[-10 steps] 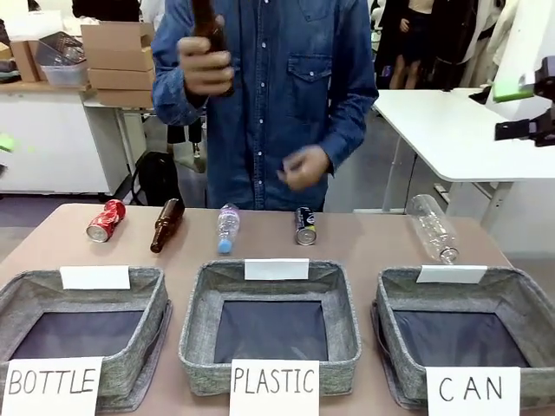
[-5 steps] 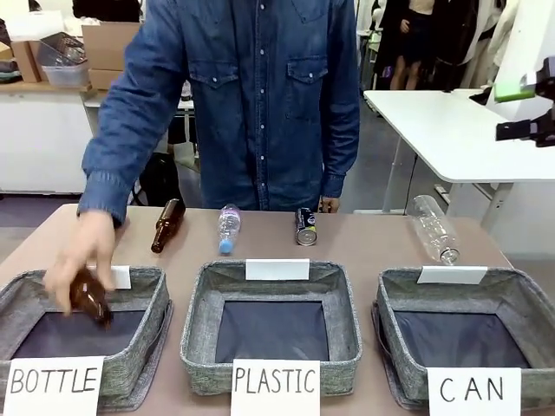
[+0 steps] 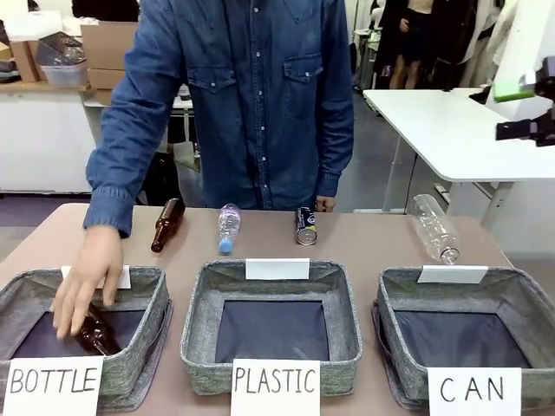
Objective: Sort the can waste into the basket.
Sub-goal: Pick up the can waste from the table and place it in the right Fabric basket.
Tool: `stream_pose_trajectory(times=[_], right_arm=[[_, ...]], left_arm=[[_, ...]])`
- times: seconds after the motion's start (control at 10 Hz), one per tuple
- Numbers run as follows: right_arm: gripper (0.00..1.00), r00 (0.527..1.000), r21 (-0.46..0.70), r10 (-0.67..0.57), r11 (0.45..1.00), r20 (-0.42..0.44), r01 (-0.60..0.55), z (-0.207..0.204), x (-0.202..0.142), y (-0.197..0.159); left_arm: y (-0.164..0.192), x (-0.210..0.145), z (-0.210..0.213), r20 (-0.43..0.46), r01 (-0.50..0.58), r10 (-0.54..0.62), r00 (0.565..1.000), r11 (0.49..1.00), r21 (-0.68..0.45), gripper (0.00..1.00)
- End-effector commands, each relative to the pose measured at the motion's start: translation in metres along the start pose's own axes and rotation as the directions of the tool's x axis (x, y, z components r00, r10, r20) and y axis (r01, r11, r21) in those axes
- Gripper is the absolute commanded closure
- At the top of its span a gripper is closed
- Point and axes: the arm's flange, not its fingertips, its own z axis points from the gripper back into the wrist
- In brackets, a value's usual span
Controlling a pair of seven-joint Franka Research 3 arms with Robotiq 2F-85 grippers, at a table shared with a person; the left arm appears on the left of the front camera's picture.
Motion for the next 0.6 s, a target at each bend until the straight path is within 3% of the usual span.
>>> stream_pose_trajectory(times=[0.0,0.1,0.3,0.4,0.5], right_arm=[[0.0,1.0,0.022,0.027,0.999,0.016,-0.027,-0.004,0.004,0.001],[0.0,1.0,0.022,0.027,0.999,0.016,-0.027,-0.004,0.004,0.001],[0.0,1.0,0.022,0.027,0.999,0.016,-0.027,-0.004,0.004,0.001],[0.0,1.0,0.022,0.027,0.999,0.016,-0.027,-0.004,0.004,0.001],[0.0,1.0,0.022,0.027,0.999,0.016,-0.027,-0.004,0.004,0.001]], left_arm=[[0.024,0.049,-0.049,-0.179,-0.016,0.028,0.984,0.998,0.067,0.0],[0.039,0.071,-0.08,-0.256,-0.002,0.035,0.966,0.992,0.126,0.0],[0.063,0.105,-0.12,-0.311,-0.011,0.084,0.947,0.973,0.23,0.0],[0.073,0.122,-0.136,-0.297,-0.009,0.095,0.95,0.961,0.276,0.0],[0.086,0.136,-0.153,-0.216,-0.018,0.113,0.97,0.917,0.397,0.0]])
